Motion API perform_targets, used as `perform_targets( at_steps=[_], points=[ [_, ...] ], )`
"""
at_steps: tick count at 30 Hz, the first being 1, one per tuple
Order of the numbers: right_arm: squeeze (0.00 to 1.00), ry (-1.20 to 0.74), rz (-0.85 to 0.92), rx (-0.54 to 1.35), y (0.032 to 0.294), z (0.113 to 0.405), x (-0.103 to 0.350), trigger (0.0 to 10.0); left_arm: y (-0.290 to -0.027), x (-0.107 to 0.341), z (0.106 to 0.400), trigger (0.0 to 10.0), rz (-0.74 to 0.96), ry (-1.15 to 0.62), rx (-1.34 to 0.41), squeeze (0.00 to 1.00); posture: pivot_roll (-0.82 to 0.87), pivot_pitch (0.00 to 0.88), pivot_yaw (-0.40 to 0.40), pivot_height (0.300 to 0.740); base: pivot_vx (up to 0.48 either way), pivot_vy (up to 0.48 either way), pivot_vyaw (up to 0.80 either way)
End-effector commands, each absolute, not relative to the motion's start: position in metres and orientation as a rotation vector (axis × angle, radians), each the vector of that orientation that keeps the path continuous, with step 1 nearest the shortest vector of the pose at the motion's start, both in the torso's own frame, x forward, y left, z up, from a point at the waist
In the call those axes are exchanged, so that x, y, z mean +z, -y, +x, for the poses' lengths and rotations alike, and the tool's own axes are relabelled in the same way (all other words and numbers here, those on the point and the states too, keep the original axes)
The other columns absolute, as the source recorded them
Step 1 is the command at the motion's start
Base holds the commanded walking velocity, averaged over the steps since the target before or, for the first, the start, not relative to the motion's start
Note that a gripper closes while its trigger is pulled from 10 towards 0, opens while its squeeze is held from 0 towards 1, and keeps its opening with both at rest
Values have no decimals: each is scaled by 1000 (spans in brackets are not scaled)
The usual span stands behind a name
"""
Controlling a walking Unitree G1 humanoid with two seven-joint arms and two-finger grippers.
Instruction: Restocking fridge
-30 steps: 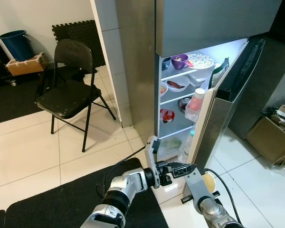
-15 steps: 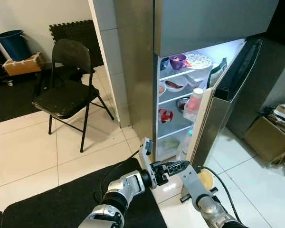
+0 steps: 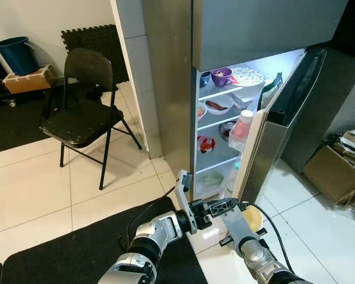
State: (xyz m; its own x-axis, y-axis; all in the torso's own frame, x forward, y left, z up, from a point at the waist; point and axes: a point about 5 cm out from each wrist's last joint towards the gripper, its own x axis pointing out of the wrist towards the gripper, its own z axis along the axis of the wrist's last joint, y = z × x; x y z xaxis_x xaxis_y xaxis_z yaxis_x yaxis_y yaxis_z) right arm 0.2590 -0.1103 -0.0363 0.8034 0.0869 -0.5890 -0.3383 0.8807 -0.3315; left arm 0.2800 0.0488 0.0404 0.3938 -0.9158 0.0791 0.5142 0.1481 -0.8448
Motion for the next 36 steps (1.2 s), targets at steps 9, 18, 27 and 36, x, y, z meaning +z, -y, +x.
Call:
perform_targets(
  at_steps=[9,18,27,36],
  points=[
    [0,-567,-512,269,112,261,-34,10000,-41,37,262,10000,-1041,-581,-1228,0,-50,0,-17,740,0,0,0],
    [0,-587,-518,311,104,258,-36,10000,-42,37,260,10000,-1060,-568,-1226,0,-47,0,-19,740,0,0,0],
    [0,-611,-487,397,92,252,-40,10000,-42,38,259,10000,-1101,-527,-1215,0,-38,0,-28,740,0,0,0],
    [0,-549,-539,459,81,251,-38,10000,-44,31,255,10000,-1173,-530,-1139,0,-34,0,-32,740,0,0,0]
  ],
)
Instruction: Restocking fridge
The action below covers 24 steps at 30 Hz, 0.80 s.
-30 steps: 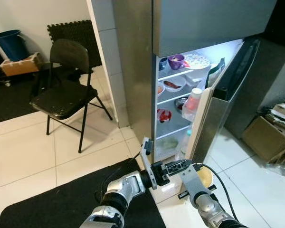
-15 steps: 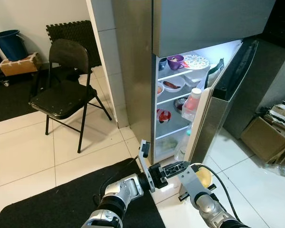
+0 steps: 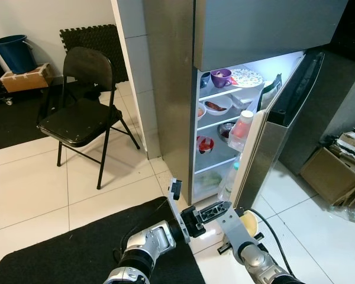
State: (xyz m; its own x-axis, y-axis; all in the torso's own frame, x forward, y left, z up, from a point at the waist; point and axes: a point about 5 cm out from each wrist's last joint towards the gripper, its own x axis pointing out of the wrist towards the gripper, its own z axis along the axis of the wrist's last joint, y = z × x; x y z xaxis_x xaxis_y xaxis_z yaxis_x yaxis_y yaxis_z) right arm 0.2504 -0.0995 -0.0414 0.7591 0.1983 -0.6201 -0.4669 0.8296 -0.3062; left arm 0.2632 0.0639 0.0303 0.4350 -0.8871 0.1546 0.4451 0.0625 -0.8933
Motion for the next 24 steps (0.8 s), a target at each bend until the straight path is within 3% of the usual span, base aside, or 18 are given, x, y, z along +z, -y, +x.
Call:
perform_targets(
  at_steps=[1,4,20,24],
  points=[
    [0,-549,-539,459,81,251,-38,10000,-44,31,255,10000,-1173,-530,-1139,0,-34,0,-32,740,0,0,0],
    [0,-495,-649,470,80,253,-35,10000,-45,29,254,10000,-1178,-534,-1123,0,-32,0,-32,740,0,0,0],
    [0,-562,-592,383,98,255,-37,10000,-49,26,251,10000,-1139,-541,-1104,0,-33,0,-28,740,0,0,0],
    [0,-633,-580,277,130,250,-44,10000,-59,18,249,10000,-1098,-552,-1043,0,-34,0,-21,740,0,0,0]
  ],
)
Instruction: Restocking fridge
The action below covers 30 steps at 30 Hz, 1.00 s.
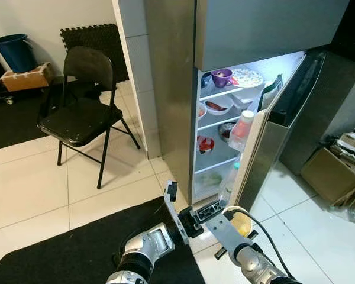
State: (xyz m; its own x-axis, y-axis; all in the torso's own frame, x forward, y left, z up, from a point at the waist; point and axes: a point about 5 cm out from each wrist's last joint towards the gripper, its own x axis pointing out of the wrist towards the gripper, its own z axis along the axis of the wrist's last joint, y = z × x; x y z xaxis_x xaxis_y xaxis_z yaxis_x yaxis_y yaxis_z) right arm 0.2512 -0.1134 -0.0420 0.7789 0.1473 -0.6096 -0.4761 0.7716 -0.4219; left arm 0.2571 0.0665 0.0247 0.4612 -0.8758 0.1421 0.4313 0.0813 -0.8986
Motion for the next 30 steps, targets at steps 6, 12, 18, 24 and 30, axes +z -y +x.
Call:
perform_targets(
  at_steps=[6,12,18,24,30],
  points=[
    [0,-779,-545,187,176,224,-62,10000,-90,4,247,10000,-1037,-556,-894,0,-26,0,-22,740,0,0,0],
    [0,-884,-522,146,201,197,-74,10000,-135,-7,242,10000,-940,-587,-767,0,-23,0,-14,740,0,0,0],
    [0,-957,-455,59,223,169,-83,10000,-209,-18,227,10000,-805,-624,-507,0,-11,0,10,740,0,0,0],
    [0,-1018,-417,16,232,149,-89,10000,-244,-20,207,10000,-746,-673,-429,0,-7,0,20,740,0,0,0],
    [0,-1058,-401,6,239,133,-93,10000,-274,-23,161,10000,-819,-794,-427,0,-22,0,16,740,0,0,0]
  ],
)
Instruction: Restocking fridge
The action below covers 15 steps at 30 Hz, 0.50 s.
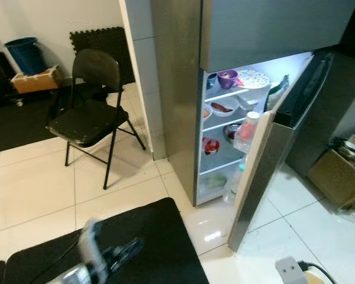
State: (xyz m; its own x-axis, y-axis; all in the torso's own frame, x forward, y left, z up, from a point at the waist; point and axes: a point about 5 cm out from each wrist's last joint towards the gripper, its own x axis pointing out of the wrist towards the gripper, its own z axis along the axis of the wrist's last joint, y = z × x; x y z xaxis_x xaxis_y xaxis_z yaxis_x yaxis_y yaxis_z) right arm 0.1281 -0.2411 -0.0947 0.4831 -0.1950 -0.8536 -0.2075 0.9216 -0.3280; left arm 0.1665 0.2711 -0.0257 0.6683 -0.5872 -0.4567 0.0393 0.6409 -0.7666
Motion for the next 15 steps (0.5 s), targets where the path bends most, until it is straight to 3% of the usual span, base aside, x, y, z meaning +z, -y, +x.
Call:
perform_targets(
  at_steps=[1,5,8,9,11,12,13,14,15],
  points=[
    [0,-1058,-401,6,239,133,-93,10000,-274,-23,161,10000,-819,-794,-427,0,-22,0,16,740,0,0,0],
    [0,-1037,-412,17,243,140,-90,10000,-289,-21,119,10000,-978,-860,-422,0,-8,0,20,740,0,0,0],
    [0,-1031,-411,17,243,142,-89,10000,-291,-21,110,10000,-1011,-872,-410,0,-4,0,21,740,0,0,0],
    [0,-1022,-412,21,243,145,-88,10000,-291,-22,99,10000,-1058,-880,-396,59,-1,0,24,740,0,0,0],
    [0,-1016,-412,24,242,147,-87,10000,-290,-23,89,10000,-1109,-888,-374,82,0,0,22,740,0,0,0],
    [0,-1011,-415,28,241,148,-87,10000,-286,-27,79,10000,-1163,-898,-352,192,-2,0,23,740,0,0,0],
    [0,-1010,-416,31,240,149,-87,10000,-281,-30,72,10000,-1206,-907,-333,224,-4,0,24,740,0,0,0],
    [0,-1009,-418,32,239,149,-87,10000,-275,-35,67,10000,-1251,-908,-310,467,0,0,23,740,0,0,0],
    [0,-1009,-418,32,239,149,-87,10000,-275,-35,67,10000,-1251,-908,-310,467,0,0,23,740,0,0,0]
  ],
)
